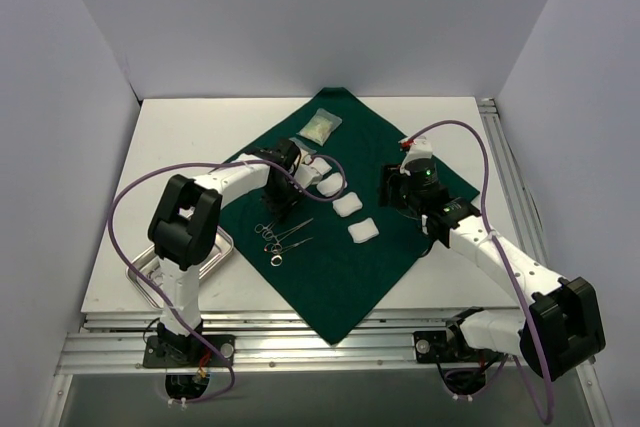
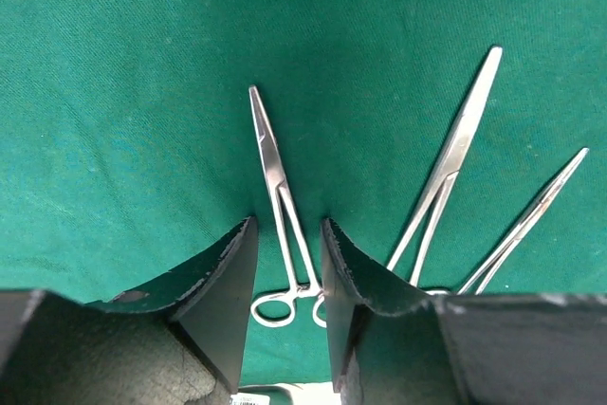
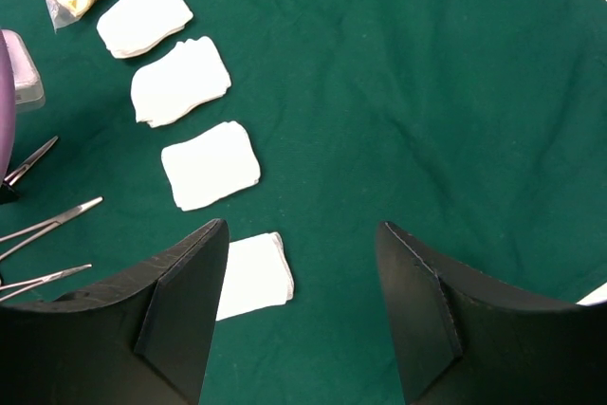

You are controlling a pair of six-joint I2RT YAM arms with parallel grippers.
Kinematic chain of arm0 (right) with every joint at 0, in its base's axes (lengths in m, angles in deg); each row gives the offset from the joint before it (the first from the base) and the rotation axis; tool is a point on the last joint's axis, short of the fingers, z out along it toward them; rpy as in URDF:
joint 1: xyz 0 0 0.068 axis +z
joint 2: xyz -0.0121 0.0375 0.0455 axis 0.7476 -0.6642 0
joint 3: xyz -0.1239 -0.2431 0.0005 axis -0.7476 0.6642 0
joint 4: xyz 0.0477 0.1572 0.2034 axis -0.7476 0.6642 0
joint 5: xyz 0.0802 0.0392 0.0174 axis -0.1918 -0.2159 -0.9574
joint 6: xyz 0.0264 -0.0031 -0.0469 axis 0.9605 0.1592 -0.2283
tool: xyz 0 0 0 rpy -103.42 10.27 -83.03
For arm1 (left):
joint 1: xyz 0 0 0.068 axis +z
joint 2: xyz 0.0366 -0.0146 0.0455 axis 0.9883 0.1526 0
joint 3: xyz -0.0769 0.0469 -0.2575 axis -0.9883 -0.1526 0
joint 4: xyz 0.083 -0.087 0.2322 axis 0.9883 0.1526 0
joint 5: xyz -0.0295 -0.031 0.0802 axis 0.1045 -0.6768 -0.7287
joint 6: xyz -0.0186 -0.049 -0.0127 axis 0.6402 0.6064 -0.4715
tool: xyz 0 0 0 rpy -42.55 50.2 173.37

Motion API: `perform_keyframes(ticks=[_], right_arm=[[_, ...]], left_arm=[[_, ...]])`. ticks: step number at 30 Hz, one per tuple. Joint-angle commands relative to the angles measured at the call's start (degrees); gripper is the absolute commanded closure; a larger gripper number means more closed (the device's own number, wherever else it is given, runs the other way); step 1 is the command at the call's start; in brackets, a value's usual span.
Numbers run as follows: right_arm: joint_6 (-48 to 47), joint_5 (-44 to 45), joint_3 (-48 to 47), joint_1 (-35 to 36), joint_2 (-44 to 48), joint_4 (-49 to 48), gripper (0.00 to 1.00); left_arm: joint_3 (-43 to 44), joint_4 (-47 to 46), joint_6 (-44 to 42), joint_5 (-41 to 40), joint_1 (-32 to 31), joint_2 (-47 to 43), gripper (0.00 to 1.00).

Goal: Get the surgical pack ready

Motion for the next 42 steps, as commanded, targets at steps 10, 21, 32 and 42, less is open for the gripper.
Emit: perform_keyframes(ticks=[10, 21, 32, 42], right_arm=[[-0.68, 2.56, -0.71, 0.06, 2.20, 0.94, 0.41], [-0.77, 2.21, -2.20, 0.06, 2.72, 1.64, 0.40], [-0.94, 2.21, -2.55, 0.06, 4.22, 2.25, 0.40], [-0.94, 2.21, -2.82, 0.06, 5.18, 2.52, 0.40]], left_arm=[[-2.51, -3.02, 1.43, -4.09, -0.35, 2.76, 0.95], [-1.99, -5.13, 0.37, -7.52, 0.09, -3.92, 0.98], [0.13, -3.11, -0.95, -5.15, 0.97, -6.03, 0.98], [4.51, 0.39, -2.44, -5.41, 4.83, -9.89, 0.98]])
